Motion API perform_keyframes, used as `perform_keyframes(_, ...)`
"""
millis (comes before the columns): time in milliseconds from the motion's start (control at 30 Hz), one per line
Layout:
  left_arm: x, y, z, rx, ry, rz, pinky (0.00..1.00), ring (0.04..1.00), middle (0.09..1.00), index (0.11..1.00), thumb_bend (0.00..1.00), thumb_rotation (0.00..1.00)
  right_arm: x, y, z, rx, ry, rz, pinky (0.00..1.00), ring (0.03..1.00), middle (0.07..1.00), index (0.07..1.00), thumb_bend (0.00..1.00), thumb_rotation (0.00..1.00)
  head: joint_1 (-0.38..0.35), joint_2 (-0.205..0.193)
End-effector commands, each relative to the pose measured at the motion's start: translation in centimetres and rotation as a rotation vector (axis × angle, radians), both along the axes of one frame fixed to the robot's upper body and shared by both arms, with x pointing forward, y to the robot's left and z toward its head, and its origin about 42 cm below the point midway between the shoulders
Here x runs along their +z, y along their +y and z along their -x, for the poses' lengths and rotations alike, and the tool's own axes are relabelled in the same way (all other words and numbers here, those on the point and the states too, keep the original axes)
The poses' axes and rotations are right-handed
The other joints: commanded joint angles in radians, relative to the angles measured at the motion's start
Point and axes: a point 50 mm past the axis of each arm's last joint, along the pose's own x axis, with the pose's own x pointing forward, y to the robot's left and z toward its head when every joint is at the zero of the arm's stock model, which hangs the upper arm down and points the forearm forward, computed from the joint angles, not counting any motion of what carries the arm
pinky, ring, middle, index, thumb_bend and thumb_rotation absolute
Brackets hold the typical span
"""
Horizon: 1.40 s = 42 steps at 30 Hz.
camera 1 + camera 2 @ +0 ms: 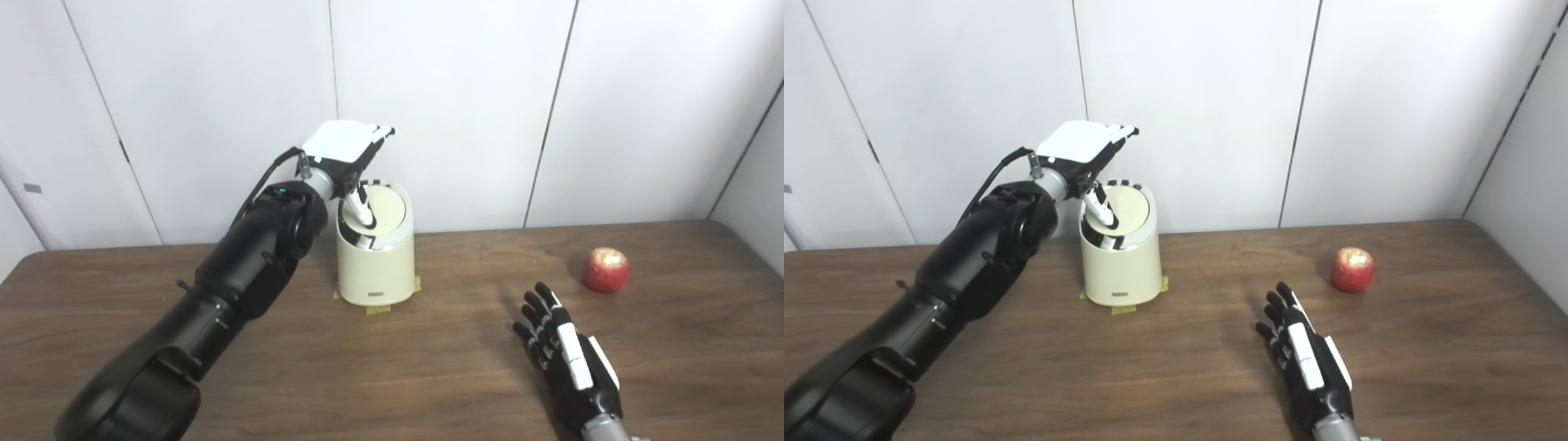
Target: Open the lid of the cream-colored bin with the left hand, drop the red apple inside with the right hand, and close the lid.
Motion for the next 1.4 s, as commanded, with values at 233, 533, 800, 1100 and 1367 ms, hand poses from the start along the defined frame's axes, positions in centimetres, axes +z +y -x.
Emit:
perform_keyframes(233,0.8,-1.5,0.8,-0.055,-0.055,-0.063,1.0,0.977,0.971,0.999,0.96,0.03,1.6,0.3,-0.3,0.003,-0.056,0.0,0.91,0.966,0.958,0.965,0.65,0.78,-0.006,0.005)
perform_keyframes(533,1.9,1.2,1.2,-0.034,-0.061,0.009,1.0,0.988,0.953,0.989,0.94,0.04,1.9,0.8,-0.3,-0.003,-0.045,0.008,0.91,0.965,0.955,0.961,0.66,0.77,-0.029,0.007)
perform_keyframes(800,6.7,4.0,3.4,-0.071,-0.072,0.267,0.78,0.865,0.845,0.777,0.9,0.04,2.2,1.1,-0.2,-0.009,-0.034,0.02,0.9,0.957,0.945,0.938,0.66,0.79,-0.033,0.012)
perform_keyframes(1100,8.5,8.2,5.2,0.003,-0.078,0.678,0.69,0.793,0.785,0.662,0.74,0.03,2.5,1.4,-0.4,-0.009,-0.034,0.017,0.87,0.943,0.94,0.924,0.64,0.8,-0.043,0.018)
perform_keyframes(1367,1.3,13.2,7.0,0.086,-0.196,1.058,0.54,0.656,0.687,0.499,0.5,0.05,2.7,1.2,-0.4,-0.016,-0.04,-0.013,0.85,0.933,0.938,0.916,0.62,0.76,-0.049,0.02)
